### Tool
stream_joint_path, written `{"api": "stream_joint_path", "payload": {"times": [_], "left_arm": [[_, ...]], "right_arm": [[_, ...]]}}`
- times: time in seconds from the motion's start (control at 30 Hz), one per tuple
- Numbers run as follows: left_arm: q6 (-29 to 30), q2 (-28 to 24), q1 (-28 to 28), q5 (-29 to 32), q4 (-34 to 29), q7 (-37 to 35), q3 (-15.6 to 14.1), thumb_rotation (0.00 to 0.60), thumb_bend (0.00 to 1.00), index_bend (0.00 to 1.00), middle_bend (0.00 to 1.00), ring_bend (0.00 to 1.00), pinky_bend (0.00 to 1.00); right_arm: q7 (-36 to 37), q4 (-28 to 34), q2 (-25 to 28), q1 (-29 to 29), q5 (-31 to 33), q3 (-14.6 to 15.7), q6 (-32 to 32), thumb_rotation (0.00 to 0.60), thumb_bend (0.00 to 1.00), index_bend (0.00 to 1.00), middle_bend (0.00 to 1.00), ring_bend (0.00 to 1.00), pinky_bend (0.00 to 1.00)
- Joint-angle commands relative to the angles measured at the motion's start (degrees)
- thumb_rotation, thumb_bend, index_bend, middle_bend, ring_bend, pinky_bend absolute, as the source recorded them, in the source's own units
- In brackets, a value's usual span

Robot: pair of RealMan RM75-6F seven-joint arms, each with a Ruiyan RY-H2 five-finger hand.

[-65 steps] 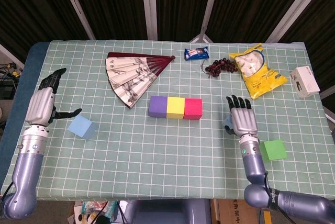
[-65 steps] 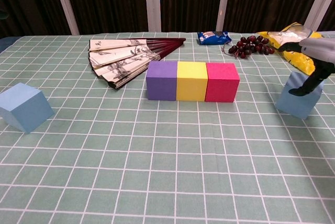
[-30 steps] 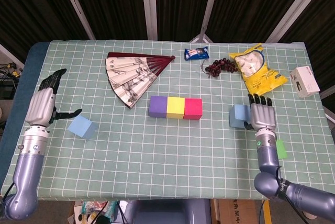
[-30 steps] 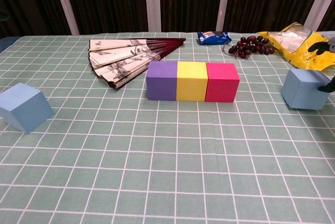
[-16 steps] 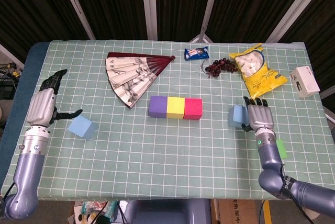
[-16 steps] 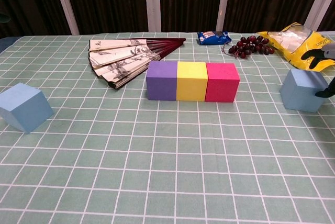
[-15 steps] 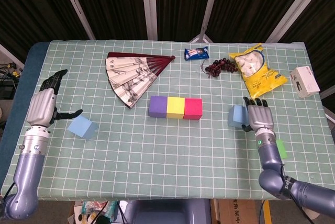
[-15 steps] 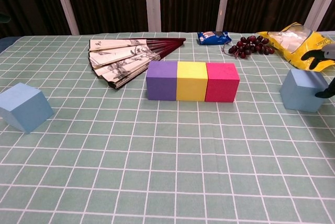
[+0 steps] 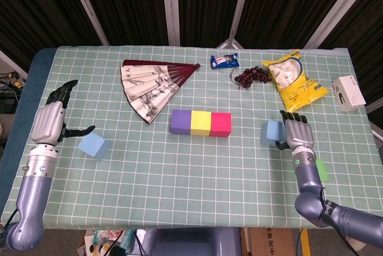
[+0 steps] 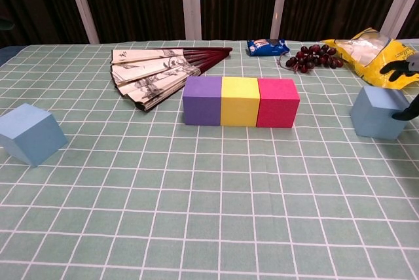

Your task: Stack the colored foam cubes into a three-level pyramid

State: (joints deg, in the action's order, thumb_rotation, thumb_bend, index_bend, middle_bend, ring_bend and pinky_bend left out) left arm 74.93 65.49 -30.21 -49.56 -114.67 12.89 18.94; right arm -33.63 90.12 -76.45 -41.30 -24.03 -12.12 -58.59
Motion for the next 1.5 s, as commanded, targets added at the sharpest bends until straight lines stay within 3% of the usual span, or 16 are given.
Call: {"api": "stream_joint_path", "payload": {"times": [0.03,0.43,0.6,1.0,1.5], "left_arm": [[0.0,0.0,0.0,0.0,0.0,0.1,0.0,0.6,0.07,0.0,0.04,0.06,0.03],[-0.2,0.2,-0.1,0.2,0.2,0.2,-0.1,0.6,0.07,0.0,0.04,0.06,0.03],[-0.2,0.3,-0.1,0.1,0.2,0.3,-0.2,0.6,0.07,0.0,0.04,0.06,0.03],[-0.3,0.5,-0.2,0.7,0.6,0.3,-0.1,0.6,0.07,0.0,0.04,0.06,0.03],[-0.1,0.7,-0.3,0.7,0.6,0.6,-0.2,0.6,0.07,0.0,0.04,0.06,0.03]], "right_arm": [[0.3,-1.3,-0.8,0.0,-0.4,0.2,-0.6,0.6,0.31,0.0,0.12,0.01,0.0],[0.5,-1.7,-0.6,-0.1,-0.4,0.0,-0.4,0.6,0.31,0.0,0.12,0.01,0.0],[1.1,-2.1,0.1,-0.4,-1.6,0.4,1.9,0.6,0.31,0.0,0.2,0.04,0.0],[2.8,-4.0,-0.9,-0.7,-3.2,0.9,3.6,0.6,0.31,0.0,0.23,0.06,0.0],[3.8,-5.3,-0.9,-0.9,-5.6,1.8,4.2,0.6,0.43,0.0,0.28,0.1,0.0]]}}
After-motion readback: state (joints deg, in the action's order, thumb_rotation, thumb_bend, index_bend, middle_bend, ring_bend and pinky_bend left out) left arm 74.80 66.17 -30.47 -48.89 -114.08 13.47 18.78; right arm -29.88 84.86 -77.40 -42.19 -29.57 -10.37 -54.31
